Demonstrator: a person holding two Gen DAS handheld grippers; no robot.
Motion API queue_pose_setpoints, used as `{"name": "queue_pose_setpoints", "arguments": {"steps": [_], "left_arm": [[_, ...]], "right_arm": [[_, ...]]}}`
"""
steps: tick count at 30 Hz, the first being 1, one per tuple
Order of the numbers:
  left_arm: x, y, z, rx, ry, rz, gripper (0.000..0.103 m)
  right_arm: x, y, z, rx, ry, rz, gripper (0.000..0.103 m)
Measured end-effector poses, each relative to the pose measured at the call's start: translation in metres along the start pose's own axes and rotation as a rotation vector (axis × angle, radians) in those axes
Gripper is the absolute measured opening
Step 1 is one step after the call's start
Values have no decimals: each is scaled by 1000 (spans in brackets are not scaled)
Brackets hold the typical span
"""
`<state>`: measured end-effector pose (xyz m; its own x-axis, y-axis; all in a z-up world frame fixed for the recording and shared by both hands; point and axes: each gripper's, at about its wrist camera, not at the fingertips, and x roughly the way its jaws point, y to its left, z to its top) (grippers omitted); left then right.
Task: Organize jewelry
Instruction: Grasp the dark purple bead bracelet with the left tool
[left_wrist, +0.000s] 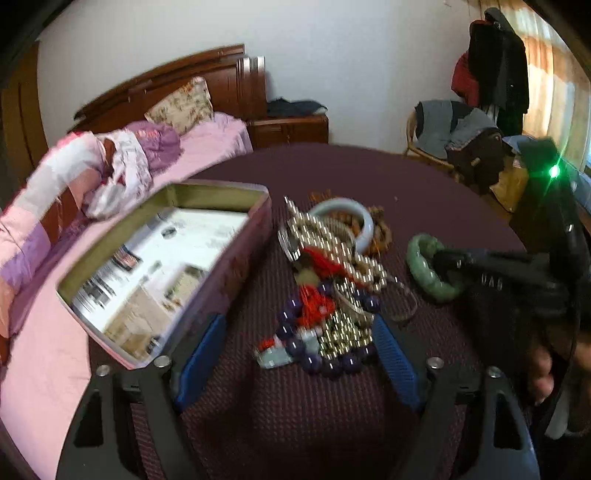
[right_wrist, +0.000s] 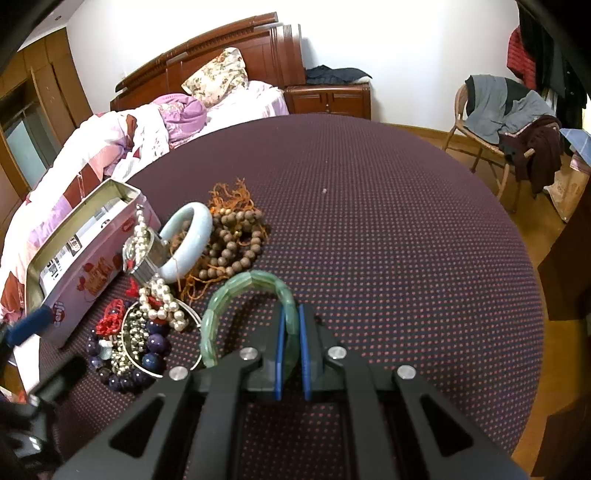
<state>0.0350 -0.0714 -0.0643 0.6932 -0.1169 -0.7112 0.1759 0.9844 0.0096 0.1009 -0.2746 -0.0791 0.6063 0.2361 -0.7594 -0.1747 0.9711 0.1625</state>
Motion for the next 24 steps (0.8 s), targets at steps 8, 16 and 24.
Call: {"name": "queue_pose_setpoints", "arguments": {"steps": [8, 16, 24], "left_arm": [[18, 15, -2, -63, 59, -17, 46], [34, 10, 2, -51, 86, -58, 19], [-16, 7, 25, -22, -99, -91, 13]], "right_arm": [[2, 3, 0, -12, 4, -3, 11], [4, 3, -2, -14, 10, -5, 11], [5, 3, -2, -11, 15, -4, 11]]}}
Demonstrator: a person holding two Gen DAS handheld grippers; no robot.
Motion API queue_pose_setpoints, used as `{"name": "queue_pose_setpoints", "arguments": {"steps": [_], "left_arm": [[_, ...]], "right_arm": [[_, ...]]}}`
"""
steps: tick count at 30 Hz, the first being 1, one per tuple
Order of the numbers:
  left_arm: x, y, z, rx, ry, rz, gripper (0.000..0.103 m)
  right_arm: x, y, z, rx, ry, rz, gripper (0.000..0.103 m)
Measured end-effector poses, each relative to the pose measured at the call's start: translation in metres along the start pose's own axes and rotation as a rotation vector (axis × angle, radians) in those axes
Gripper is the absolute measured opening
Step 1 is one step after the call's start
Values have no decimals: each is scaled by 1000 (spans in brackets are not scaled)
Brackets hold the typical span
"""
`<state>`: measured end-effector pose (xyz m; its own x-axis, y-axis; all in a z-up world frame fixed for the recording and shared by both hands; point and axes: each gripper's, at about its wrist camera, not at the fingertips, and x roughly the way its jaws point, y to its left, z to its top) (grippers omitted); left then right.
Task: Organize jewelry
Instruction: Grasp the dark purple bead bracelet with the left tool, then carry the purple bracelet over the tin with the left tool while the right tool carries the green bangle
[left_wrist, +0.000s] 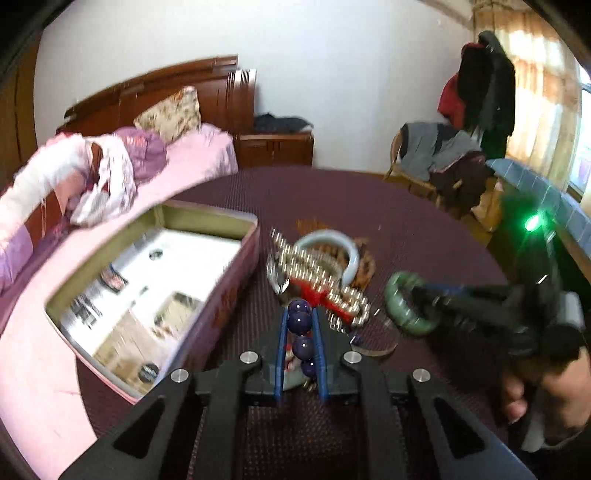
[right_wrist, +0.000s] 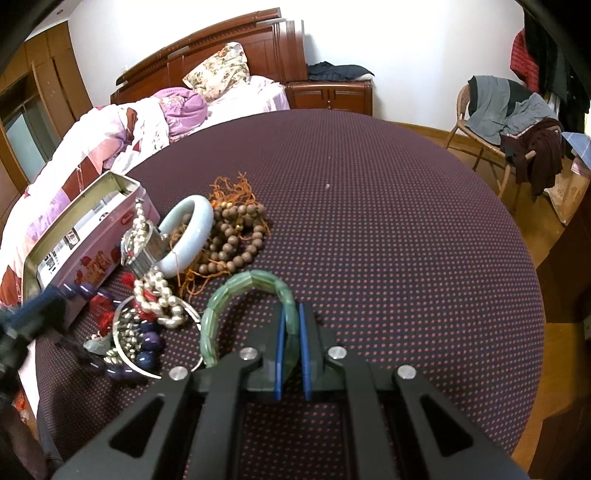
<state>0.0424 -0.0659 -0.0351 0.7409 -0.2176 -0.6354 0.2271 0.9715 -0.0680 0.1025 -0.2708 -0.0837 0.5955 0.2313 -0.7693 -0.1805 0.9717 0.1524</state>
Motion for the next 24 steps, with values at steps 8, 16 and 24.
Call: {"name": "queue_pose_setpoints", "arguments": {"steps": [8, 16, 24], "left_arm": [[-19, -4, 9, 26, -69, -12, 13], [-36, -5, 19, 29, -145, -52, 13], [-49, -4, 30, 38, -203, -45, 13]], "right_arm": [[0, 0, 0, -3, -1, -1, 11], [-1, 2, -1, -10, -8, -2, 11], [-1, 2, -1, -11, -8, -1, 11]]}}
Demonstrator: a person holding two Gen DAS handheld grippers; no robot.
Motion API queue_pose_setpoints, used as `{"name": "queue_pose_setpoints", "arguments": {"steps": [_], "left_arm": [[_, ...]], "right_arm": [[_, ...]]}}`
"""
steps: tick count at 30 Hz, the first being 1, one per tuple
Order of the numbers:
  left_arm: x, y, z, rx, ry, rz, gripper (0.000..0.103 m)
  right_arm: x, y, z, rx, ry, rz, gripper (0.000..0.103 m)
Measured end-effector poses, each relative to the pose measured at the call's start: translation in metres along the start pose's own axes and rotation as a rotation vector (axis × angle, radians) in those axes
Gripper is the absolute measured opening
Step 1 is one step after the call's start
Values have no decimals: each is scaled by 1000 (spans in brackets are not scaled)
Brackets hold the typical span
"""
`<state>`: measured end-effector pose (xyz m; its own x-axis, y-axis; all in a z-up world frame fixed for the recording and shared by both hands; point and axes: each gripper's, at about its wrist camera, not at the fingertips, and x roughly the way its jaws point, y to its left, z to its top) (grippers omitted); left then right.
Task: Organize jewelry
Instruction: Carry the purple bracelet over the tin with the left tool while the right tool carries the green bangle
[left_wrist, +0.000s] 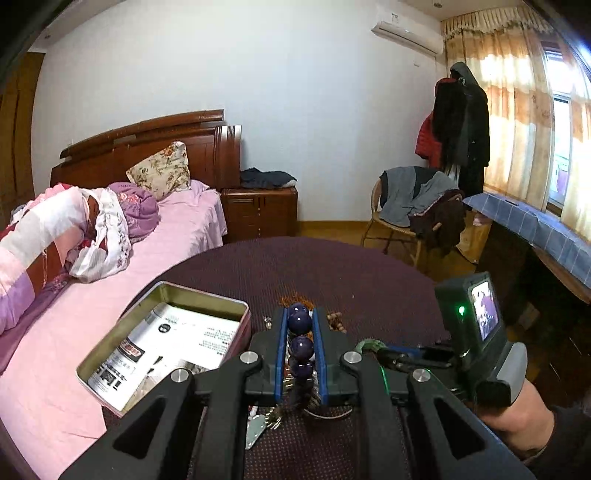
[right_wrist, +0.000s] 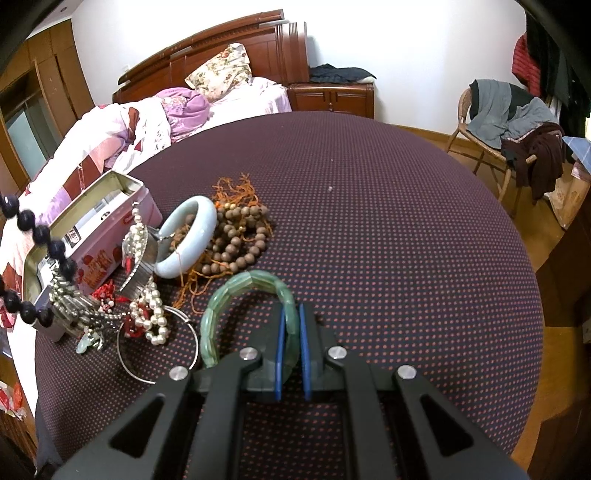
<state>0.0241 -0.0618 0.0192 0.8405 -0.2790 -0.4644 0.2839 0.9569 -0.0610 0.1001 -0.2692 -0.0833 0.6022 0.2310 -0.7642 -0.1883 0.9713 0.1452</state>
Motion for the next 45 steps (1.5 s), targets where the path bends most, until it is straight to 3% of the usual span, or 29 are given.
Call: {"name": "queue_pose_setpoints", "arguments": {"steps": [20, 45], "left_arm": [[-26, 22, 34, 8, -110, 28, 13], [9, 113, 8, -140, -6, 189, 13]], "right_arm": [[-22, 18, 8, -60, -80, 3, 11], [-11, 132, 86, -259, -164, 166, 11]]}}
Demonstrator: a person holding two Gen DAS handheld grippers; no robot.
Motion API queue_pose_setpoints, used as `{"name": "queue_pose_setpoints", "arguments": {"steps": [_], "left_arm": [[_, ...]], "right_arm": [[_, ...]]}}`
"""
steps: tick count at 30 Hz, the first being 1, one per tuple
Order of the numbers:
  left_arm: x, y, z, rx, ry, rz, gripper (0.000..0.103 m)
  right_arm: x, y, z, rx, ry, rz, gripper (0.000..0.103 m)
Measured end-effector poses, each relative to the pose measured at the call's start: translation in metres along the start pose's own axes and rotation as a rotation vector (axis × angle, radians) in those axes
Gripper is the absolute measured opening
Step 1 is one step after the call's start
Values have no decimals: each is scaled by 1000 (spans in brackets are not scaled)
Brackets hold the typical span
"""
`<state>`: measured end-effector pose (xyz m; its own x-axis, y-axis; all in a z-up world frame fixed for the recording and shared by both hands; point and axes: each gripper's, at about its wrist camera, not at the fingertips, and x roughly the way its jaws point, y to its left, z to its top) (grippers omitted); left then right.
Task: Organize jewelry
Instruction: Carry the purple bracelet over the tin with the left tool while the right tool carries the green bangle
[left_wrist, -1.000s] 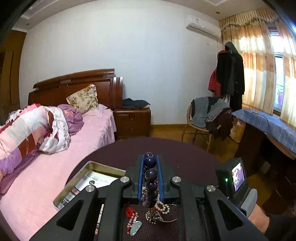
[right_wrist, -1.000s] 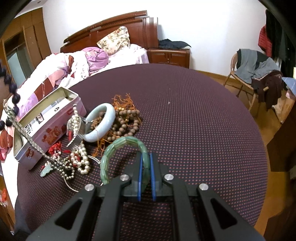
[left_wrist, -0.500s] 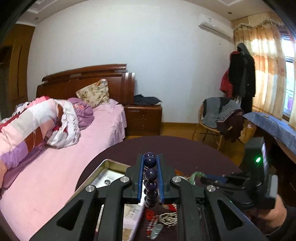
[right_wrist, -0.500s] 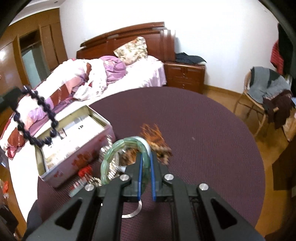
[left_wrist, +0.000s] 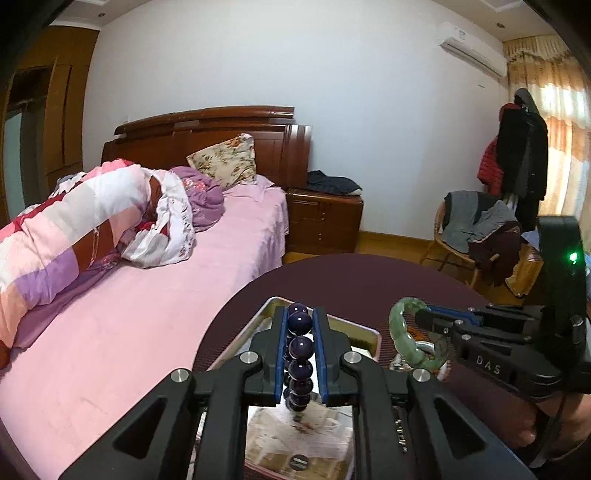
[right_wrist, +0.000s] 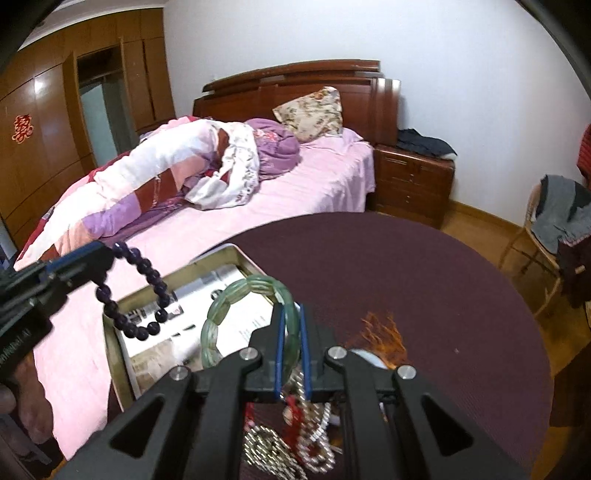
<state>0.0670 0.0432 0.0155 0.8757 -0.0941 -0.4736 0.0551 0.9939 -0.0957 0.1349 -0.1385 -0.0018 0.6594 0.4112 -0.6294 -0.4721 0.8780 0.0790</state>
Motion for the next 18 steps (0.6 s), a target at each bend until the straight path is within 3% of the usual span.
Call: {"name": "queue_pose_setpoints", "arguments": {"steps": [18], "left_arm": [[53, 31, -3, -47, 94, 28, 13]], "right_arm": [[44, 27, 11, -31, 45, 47, 11]]}}
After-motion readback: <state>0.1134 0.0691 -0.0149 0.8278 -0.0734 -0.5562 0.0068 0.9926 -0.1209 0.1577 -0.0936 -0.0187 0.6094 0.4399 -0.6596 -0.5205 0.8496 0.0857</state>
